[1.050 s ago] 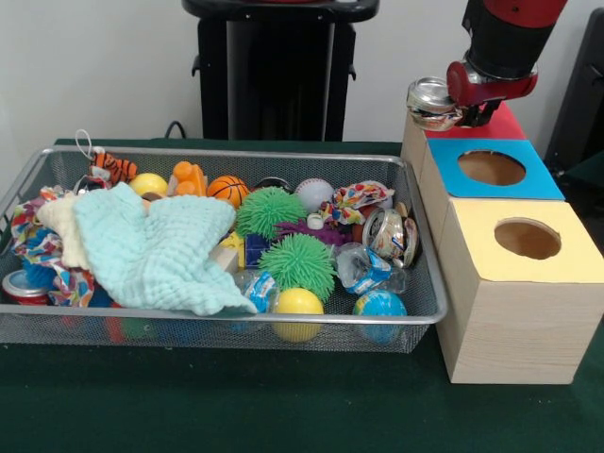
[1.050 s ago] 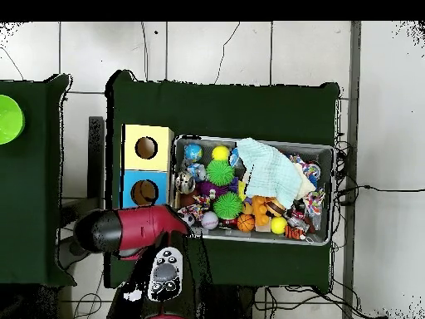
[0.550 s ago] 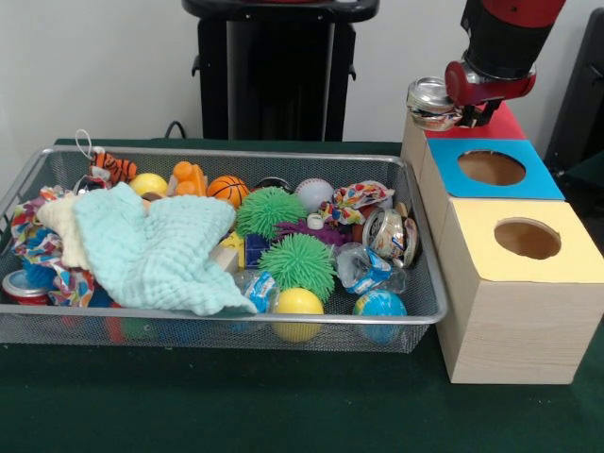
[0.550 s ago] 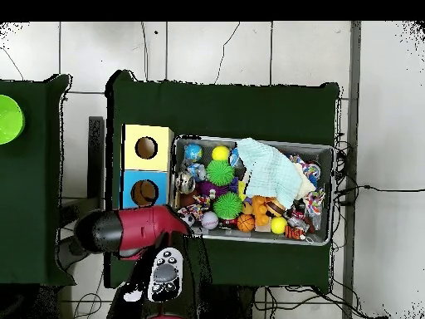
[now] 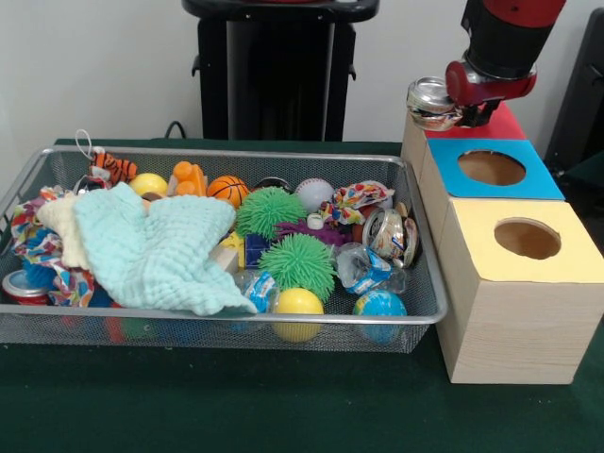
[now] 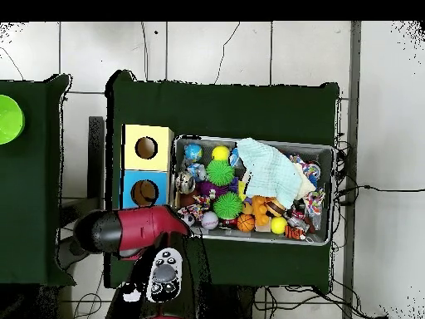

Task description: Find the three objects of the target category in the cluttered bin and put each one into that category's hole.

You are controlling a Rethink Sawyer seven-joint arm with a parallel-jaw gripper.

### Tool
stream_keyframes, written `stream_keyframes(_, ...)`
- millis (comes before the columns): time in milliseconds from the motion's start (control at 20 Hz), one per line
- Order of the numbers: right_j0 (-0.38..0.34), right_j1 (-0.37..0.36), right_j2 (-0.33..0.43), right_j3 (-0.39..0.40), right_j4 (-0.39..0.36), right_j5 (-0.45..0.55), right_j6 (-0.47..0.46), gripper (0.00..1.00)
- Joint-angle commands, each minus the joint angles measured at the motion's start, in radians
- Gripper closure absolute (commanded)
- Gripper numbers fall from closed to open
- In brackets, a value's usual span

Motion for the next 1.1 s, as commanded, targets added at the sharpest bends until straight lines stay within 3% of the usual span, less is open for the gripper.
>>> stream_keyframes(50,-0.007,0.161,0.082,-0.059,0.042,-0.24,0.216,1.0)
stream_keyframes(550,0.006,0.125,0.063,-0.042,0.06,-0.134,0.227,1.0)
stream_keyframes(600,0.007,0.124,0.06,-0.042,0.069,-0.136,0.235,0.0)
stream_keyframes(750,0.007,0.12,0.055,-0.032,0.093,-0.121,0.263,0.0)
stream_keyframes(900,0.006,0.099,0.057,-0.04,0.065,-0.098,0.212,0.0)
stream_keyframes(1100,0.014,0.078,0.041,-0.044,0.066,-0.063,0.221,0.0)
